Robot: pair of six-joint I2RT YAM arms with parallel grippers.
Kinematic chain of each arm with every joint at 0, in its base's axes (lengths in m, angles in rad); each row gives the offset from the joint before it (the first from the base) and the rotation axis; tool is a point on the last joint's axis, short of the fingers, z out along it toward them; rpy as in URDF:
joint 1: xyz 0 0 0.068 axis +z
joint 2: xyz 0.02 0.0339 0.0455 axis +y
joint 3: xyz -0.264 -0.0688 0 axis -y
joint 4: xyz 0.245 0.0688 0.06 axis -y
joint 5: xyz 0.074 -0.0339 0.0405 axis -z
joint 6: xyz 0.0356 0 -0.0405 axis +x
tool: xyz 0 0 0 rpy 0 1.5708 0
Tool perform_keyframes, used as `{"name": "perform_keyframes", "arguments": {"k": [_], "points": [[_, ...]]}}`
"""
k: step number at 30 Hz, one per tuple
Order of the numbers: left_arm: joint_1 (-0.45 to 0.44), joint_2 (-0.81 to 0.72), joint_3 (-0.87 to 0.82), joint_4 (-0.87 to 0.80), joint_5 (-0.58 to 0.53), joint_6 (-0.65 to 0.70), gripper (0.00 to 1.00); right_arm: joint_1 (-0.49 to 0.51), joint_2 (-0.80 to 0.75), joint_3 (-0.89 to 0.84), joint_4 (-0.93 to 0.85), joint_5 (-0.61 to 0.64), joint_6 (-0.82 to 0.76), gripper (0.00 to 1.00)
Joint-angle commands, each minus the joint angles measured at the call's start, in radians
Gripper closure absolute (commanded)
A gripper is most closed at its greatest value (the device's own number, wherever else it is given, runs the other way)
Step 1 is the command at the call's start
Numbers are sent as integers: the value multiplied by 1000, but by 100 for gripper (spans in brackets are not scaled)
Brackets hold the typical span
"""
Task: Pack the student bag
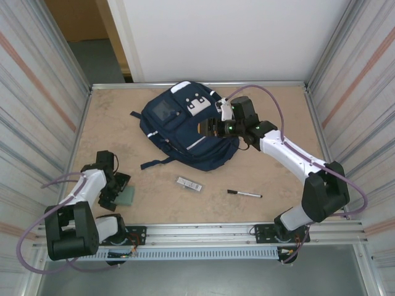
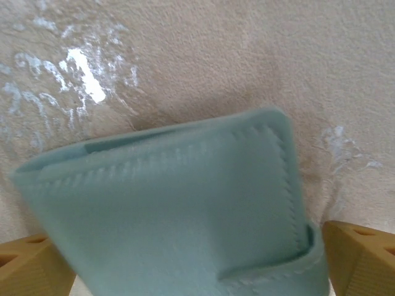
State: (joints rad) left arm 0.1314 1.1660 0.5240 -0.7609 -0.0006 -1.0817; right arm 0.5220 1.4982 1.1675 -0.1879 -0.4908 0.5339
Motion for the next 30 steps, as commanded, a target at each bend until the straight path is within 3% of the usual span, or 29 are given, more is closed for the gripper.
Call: {"name": "perform_keyframes", "arguments": {"k": [1,3,5,7,12,19,26,30], "points": [[11,20,-13,165,62,-22,1,-1,-20,-16,47,-21,50,34],[6,5,-12,179,100,-20,2,-13,-20,-29,42,-29,59,34],[-15,-27,-49,271,145,15,14,-31,-17,-36,30,-49,76,34],[-41,-41,-62,309,194,37,19,-44,-24,-56,33,-45,81,35],[-127,-63,-30,211,201,49,17,-60,14,-63,56,-75,118,36],[-149,-176,2,94,203,53,19,-50,97,-21,88,-144,177,36],[-369,-96,151,132,235,25,22,-57,193,41,24,-162,111,38],[-429,-46,242,139,246,22,22,-2,207,33,55,-226,-11,39]]}}
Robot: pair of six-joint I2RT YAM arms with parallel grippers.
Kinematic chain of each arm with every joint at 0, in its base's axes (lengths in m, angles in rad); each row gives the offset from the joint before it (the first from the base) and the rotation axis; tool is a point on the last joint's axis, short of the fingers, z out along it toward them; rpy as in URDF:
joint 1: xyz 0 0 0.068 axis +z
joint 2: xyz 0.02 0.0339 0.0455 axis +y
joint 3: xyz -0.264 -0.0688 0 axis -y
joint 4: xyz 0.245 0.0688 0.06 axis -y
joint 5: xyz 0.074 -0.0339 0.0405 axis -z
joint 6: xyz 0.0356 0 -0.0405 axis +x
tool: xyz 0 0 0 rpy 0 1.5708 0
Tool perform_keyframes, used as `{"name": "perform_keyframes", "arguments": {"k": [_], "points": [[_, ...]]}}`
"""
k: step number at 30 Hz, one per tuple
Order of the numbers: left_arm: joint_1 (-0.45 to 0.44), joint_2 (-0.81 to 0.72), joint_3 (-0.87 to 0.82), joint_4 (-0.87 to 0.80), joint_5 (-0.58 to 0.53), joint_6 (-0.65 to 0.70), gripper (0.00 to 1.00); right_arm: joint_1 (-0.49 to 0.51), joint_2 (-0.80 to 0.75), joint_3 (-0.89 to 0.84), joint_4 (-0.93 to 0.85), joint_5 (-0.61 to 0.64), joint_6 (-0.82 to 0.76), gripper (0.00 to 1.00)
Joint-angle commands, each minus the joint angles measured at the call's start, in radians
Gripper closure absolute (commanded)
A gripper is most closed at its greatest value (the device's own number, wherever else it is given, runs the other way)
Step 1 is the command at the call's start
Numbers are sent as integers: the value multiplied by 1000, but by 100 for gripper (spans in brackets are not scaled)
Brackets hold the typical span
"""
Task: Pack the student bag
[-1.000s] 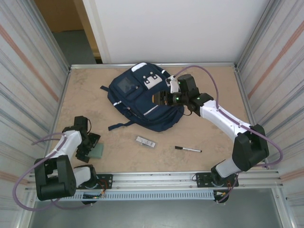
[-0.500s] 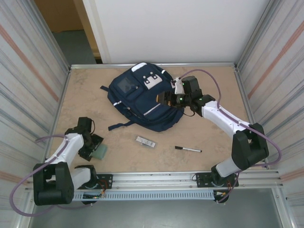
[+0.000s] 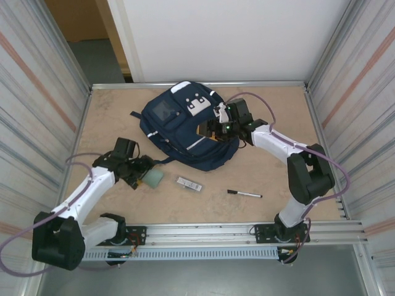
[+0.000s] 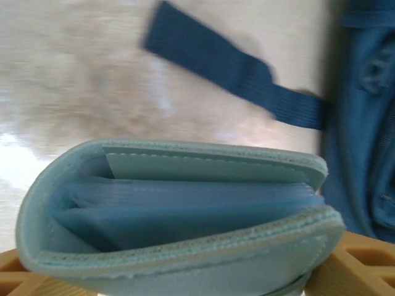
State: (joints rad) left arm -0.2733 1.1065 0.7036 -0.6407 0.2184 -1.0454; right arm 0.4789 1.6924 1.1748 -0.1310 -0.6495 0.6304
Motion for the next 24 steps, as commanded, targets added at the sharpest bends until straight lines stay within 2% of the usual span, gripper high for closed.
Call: {"name": "perform_keyframes", "arguments": {"k": [1,3,6,8,11,15,21,24], "points": [[-41,16,82,18,9,-17,22,62,18,31,-35,-49,-171,39],[-61,21,96,16,-16,-37,23,77,28,14,-49,-30,-247,42],[-63,31,78,49,25,-78,23,78,33,-63,95,-174,-245,42],[-61,32,66,65,66,-104,23,113,39,-83,137,-222,-253,41],[-62,15,56,74,84,-130,23,185,66,-65,110,-194,-273,40],[-61,1,50,105,103,-143,25,261,100,-70,208,-192,-223,38],[-61,35,37,140,178,-157,26,310,155,-42,268,-142,-170,35],[-61,40,24,165,213,-162,25,321,201,-7,264,-138,-158,37]]}}
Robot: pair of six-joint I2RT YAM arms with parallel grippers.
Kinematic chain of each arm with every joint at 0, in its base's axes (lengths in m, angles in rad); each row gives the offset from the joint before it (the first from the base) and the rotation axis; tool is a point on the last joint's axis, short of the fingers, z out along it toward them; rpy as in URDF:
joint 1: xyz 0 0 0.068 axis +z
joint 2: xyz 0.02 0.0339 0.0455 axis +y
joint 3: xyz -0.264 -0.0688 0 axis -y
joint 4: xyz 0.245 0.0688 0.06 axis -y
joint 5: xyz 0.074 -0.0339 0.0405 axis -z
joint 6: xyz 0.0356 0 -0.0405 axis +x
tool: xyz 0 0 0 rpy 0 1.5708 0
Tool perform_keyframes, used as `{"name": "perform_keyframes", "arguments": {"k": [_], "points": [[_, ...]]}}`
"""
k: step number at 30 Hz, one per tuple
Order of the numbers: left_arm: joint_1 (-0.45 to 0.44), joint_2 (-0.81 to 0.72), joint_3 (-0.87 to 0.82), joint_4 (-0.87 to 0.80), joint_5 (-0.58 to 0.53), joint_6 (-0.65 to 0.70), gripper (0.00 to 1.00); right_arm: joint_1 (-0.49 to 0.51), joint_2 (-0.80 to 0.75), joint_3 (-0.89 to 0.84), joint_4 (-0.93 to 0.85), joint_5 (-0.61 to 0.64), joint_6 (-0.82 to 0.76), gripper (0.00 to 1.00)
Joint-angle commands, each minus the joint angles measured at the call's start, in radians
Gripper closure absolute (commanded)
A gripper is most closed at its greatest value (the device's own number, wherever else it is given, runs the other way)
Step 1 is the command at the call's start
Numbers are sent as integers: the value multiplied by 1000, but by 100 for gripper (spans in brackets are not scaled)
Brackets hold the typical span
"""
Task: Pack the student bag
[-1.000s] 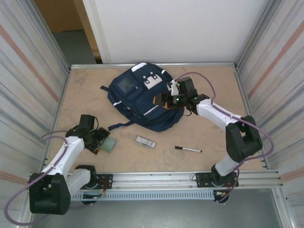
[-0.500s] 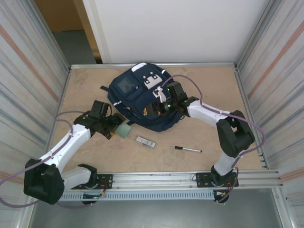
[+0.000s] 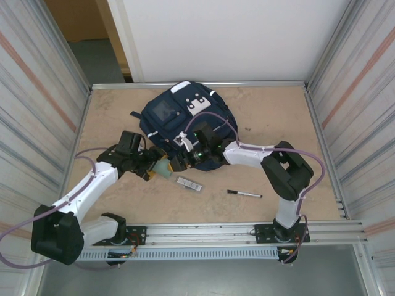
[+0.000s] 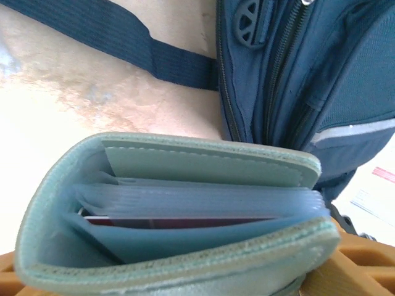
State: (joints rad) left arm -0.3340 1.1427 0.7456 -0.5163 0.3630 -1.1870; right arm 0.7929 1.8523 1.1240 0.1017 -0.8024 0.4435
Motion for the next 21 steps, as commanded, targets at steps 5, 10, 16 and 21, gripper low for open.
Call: {"name": "perform_keyframes", "arguments": {"k": [5,10,16,21], "points": [[0,3,-74,84,145,-43,25,16,70,56,81,11,53,45],[1,-22,-116,142,140,-55,22,35,86,63,111,-24,86,77],[17,-83,-121,170,121,-20,12,-4,31,35,17,7,63,85],[13,-147,-86,245,128,116,5,-123,-59,38,-147,51,50,95]]}}
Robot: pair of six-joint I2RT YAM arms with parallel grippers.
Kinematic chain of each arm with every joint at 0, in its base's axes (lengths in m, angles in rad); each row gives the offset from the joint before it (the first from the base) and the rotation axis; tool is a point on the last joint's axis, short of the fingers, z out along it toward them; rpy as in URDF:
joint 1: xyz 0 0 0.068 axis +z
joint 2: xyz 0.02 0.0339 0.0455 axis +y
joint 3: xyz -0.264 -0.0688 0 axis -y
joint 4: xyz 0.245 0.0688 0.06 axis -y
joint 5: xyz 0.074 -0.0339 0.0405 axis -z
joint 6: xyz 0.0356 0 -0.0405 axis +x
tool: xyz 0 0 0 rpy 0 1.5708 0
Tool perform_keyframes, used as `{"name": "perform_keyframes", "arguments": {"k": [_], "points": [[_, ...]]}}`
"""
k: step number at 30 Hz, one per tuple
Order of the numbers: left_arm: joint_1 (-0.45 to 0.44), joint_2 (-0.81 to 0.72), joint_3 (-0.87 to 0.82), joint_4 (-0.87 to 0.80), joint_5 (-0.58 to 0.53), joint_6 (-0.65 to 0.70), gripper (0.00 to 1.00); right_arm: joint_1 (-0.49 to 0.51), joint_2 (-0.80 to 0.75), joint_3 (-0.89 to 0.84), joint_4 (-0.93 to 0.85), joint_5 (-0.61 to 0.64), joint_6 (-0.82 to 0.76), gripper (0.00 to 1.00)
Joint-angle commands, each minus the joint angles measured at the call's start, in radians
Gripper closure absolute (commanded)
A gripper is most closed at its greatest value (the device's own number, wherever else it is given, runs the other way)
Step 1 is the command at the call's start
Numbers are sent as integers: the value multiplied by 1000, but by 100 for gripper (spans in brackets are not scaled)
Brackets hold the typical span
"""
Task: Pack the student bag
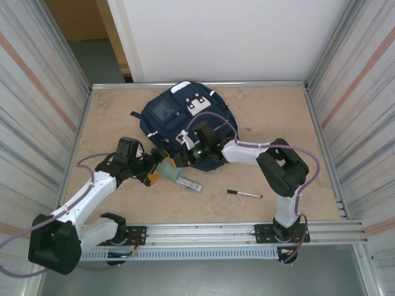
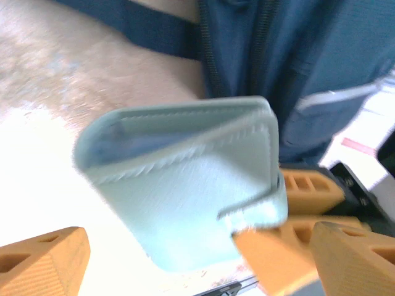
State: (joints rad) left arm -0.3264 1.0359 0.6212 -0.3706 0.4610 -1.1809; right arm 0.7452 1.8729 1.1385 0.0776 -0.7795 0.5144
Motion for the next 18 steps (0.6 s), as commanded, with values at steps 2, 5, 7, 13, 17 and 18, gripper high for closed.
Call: {"name": "perform_keyframes", "arguments": {"k": [2,5,7,13,17,18], "points": [[-10,-43,43,174,72,153,1,-138,-106,55,-226,30,-32,96],[-45,-22,71,193,70,200,1,-256,-164,38,-244,32,5,96],[-84,3,102,187,35,251,1,-334,-198,17,-227,32,42,94],[-287,192,344,52,-230,692,1,-533,-327,-76,-183,12,167,91],[-385,403,537,-45,-385,972,1,-663,-415,-194,-87,-15,266,93],[-392,450,569,-47,-395,1009,1,-685,-442,-223,-69,-16,274,93]]}}
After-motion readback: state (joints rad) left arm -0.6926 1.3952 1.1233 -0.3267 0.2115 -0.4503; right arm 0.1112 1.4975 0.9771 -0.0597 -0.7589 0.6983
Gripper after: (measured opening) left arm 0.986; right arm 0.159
